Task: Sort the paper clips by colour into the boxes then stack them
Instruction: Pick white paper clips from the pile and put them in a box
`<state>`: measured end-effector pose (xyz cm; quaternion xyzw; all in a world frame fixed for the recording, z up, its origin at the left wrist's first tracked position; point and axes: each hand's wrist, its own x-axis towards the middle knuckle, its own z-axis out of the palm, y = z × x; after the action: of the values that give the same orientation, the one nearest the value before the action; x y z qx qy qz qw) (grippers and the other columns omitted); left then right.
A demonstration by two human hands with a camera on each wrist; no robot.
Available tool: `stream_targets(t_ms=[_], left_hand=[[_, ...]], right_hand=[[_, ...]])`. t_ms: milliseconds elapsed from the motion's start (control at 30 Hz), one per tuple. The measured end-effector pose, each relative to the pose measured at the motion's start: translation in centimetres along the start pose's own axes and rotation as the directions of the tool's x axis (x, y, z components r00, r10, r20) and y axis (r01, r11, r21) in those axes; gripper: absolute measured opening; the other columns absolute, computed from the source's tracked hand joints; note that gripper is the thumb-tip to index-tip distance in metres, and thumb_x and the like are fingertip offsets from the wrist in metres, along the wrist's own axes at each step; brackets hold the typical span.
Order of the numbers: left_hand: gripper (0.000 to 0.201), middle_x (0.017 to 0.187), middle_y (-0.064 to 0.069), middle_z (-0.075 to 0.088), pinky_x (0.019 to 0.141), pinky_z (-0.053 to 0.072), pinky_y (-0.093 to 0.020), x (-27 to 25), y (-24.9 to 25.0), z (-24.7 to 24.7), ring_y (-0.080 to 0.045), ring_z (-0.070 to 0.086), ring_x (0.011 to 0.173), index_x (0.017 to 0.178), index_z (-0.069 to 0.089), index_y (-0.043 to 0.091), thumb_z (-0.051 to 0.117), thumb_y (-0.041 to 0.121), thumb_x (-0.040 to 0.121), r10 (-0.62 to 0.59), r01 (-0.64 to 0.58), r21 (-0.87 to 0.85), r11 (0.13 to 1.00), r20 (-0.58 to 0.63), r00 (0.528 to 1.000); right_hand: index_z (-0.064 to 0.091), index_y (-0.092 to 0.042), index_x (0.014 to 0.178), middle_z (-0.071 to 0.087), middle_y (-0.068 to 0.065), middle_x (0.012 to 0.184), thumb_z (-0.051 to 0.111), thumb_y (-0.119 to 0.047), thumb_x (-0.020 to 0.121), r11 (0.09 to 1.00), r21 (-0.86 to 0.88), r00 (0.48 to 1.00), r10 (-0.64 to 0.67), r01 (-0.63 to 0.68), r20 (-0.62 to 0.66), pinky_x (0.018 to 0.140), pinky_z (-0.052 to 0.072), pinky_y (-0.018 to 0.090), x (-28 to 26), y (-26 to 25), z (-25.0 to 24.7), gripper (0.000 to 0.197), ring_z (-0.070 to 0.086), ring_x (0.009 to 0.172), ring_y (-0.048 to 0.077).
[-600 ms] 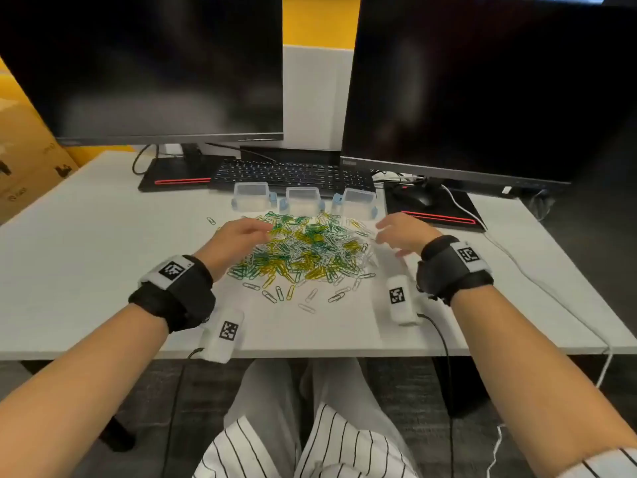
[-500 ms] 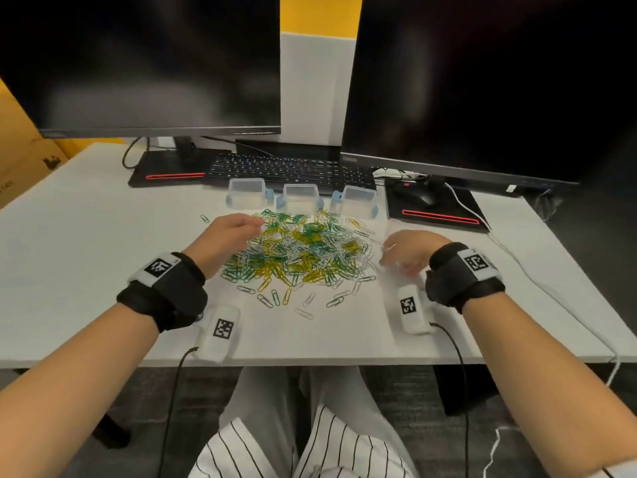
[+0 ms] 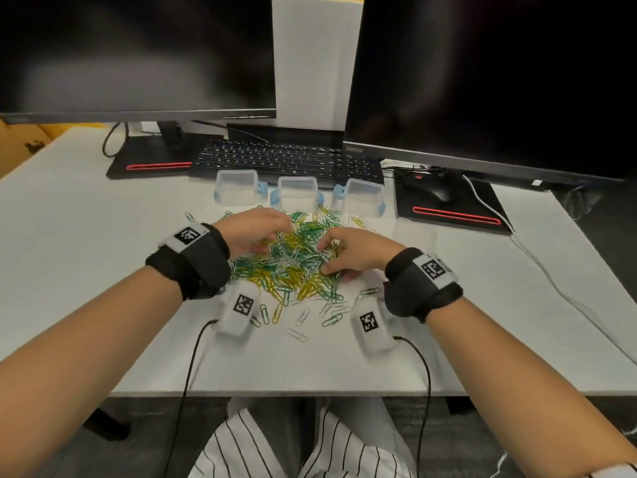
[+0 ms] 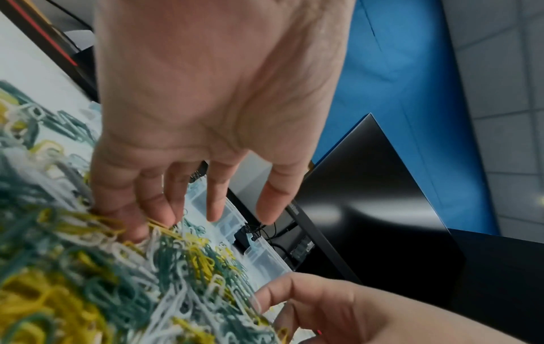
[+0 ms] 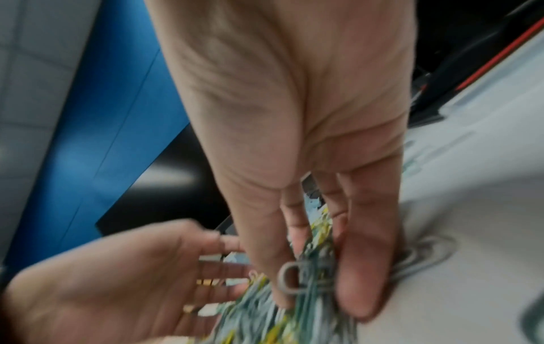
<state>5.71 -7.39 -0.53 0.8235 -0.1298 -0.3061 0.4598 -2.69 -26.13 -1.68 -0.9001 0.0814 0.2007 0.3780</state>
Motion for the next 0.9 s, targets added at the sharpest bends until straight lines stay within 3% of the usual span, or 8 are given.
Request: stream_targets(t_ms=[200,300,400,500,567,733,833,900], left_hand=[[0.048,0.113,-0.003,0.054,0.084,0.042,-0.027,-0.3,-1.5,1.8,-0.016,0.053,0.103,0.124,0.058,0.025,0.075,0.02,0.08,0.134,-0.178,0.285,0.942,0.168,0.977],[0.027,0.089,-0.005,0.058,0.071,0.042,-0.026,-0.3,-2.0,1.8,-0.016,0.053,0.078,0.106,0.067,0.019,0.073,0.011,0.08,0.177,-0.227,0.31,0.923,0.182,0.967],[0.012,0.079,-0.013,0.061,0.058,0.044,-0.022,-0.1,-2.8,1.0,-0.017,0.053,0.065,0.088,0.066,0.01,0.065,-0.001,0.084,0.196,-0.208,0.089,0.974,0.133,0.972],[0.01,0.081,-0.013,0.061,0.056,0.049,-0.02,0.1,-3.5,-0.3,-0.011,0.056,0.06,0.096,0.063,0.003,0.057,-0.003,0.09,0.168,-0.171,-0.24,0.956,-0.036,0.985],[0.014,0.085,-0.012,0.062,0.056,0.05,-0.017,0.1,-3.8,-0.9,-0.011,0.057,0.064,0.104,0.061,0.0,0.054,-0.001,0.092,0.129,-0.145,-0.34,0.929,-0.069,0.989],[0.021,0.095,-0.012,0.063,0.068,0.053,-0.021,-0.7,-3.2,0.0,-0.017,0.061,0.081,0.113,0.06,0.003,0.055,0.001,0.092,0.123,-0.121,-0.278,0.953,-0.011,0.992],[0.02,0.096,-0.011,0.061,0.071,0.052,-0.024,-1.1,-2.5,-0.1,-0.018,0.058,0.083,0.111,0.06,0.006,0.059,0.006,0.091,0.102,-0.1,-0.195,0.976,-0.003,0.995],[0.02,0.097,-0.01,0.059,0.073,0.05,-0.026,-1.3,-2.4,-0.3,-0.016,0.055,0.083,0.108,0.062,0.007,0.064,0.01,0.089,0.079,-0.074,-0.112,0.991,0.039,0.996]], right_hand=[[0.061,-0.007,0.111,0.066,0.007,0.088,0.066,-0.007,0.089,0.956,0.287,0.998,-0.064,0.065,-0.01,0.065,0.059,0.023,-0.2,1.0,0.1,0.023,0.067,0.062,0.012],[0.065,-0.008,0.106,0.066,0.009,0.09,0.057,-0.004,0.093,0.91,0.404,0.995,-0.101,0.098,-0.013,0.074,0.059,0.025,-0.1,0.9,0.6,0.016,0.066,0.075,0.015],[0.067,-0.011,0.103,0.068,0.008,0.101,0.053,0.001,0.093,0.884,0.443,0.988,-0.123,0.15,-0.09,0.086,0.054,0.033,0.1,0.6,0.4,0.021,0.063,0.09,0.017],[0.066,-0.013,0.109,0.071,0.006,0.109,0.054,-0.003,0.093,0.843,0.506,0.979,-0.112,0.185,-0.172,0.09,0.053,0.038,0.0,1.0,-0.6,0.023,0.066,0.099,0.019],[0.066,-0.014,0.11,0.069,0.008,0.114,0.054,-0.004,0.093,0.828,0.532,0.978,-0.087,0.177,-0.19,0.093,0.053,0.04,-0.3,1.5,-1.1,0.023,0.065,0.104,0.022],[0.066,-0.014,0.113,0.067,0.004,0.109,0.061,-0.009,0.091,0.913,0.345,0.948,-0.114,0.217,-0.297,0.082,0.049,0.027,0.2,0.7,-0.4,0.023,0.06,0.094,0.012],[0.062,-0.02,0.125,0.06,0.001,0.125,0.067,-0.019,0.088,0.986,-0.013,0.952,-0.161,0.164,-0.259,0.09,0.044,0.025,0.7,-0.9,-0.2,0.037,0.056,0.108,0.012],[0.06,-0.022,0.128,0.058,-0.004,0.127,0.07,-0.022,0.086,0.96,-0.208,0.959,-0.224,0.186,-0.176,0.088,0.041,0.02,0.4,-2.2,-0.2,0.043,0.054,0.104,0.005]])
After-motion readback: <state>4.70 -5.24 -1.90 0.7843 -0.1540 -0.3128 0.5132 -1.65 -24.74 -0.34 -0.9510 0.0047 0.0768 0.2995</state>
